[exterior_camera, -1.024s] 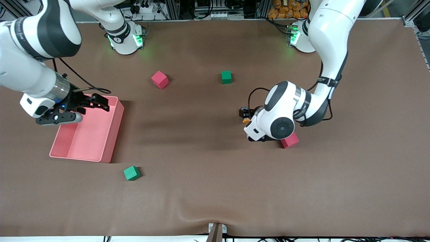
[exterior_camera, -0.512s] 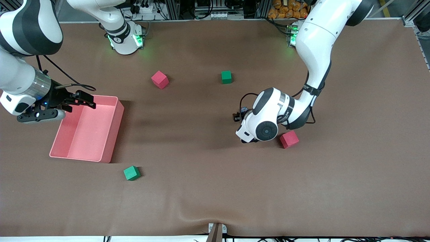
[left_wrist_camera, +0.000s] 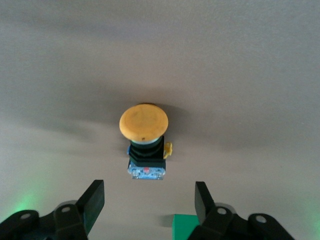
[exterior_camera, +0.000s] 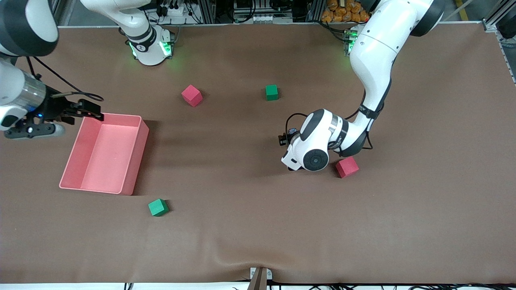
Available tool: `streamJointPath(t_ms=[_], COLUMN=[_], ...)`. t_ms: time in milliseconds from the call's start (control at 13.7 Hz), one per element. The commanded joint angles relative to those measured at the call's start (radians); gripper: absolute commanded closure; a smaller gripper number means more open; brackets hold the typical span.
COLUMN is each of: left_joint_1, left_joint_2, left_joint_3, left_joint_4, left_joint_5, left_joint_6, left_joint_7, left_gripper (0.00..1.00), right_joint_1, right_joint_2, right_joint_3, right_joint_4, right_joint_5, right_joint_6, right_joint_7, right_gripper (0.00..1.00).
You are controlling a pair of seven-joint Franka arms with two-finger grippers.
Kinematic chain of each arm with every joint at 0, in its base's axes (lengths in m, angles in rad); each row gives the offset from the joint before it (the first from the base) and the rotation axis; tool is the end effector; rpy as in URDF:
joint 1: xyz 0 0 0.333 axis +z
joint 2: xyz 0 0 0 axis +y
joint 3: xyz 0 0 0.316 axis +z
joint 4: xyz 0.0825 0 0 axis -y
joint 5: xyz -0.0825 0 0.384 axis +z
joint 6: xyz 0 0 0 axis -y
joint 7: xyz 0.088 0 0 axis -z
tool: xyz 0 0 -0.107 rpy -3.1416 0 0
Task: Place and upright button with both arms
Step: 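Lower the left gripper over the button while the right gripper retracts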
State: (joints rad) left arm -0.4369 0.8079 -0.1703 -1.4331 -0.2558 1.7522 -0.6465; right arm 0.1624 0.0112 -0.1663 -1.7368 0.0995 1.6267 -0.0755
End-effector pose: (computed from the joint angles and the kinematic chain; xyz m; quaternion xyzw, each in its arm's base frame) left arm 0.5465 -0.3861 0.1931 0.9516 0.0812 -0.2964 0.0093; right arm 0.5531 0.0084 0.5453 -0.9965 -0.0299 0.0585 0.0508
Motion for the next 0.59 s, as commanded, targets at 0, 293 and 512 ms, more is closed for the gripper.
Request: streamJointPath(t_ms=[0,293,512], left_joint_1=[-0.011,-0.014,-0.04], left_joint_2=[0.028,0.037,0.047], left_joint_3=[0.006,0.006,0.009], left_joint_4=[0.019,0.019,0.019], left_joint_5=[-0.02,-0.019,-0.017], left_joint_6=[0.016,0.016,0.03], left_joint_7=[-0.018,-0.022,-0.025], left_gripper=[0.24,0.29,0.29], right_joint_1=[-0.047,-0.083,-0.148], right_joint_2=[-0.025,-0.025,-0.022], right_joint_3=[0.008,0.011,0.069], right_joint_4=[0.028,0.086,0.154], right_joint_5=[-0.012,-0.026,-0.047], right_joint_6=[-0.054,-0.099,-0.162], right_joint_7=[-0.027,-0.043,-0.041], right_gripper=[0.0,0.0,0.0])
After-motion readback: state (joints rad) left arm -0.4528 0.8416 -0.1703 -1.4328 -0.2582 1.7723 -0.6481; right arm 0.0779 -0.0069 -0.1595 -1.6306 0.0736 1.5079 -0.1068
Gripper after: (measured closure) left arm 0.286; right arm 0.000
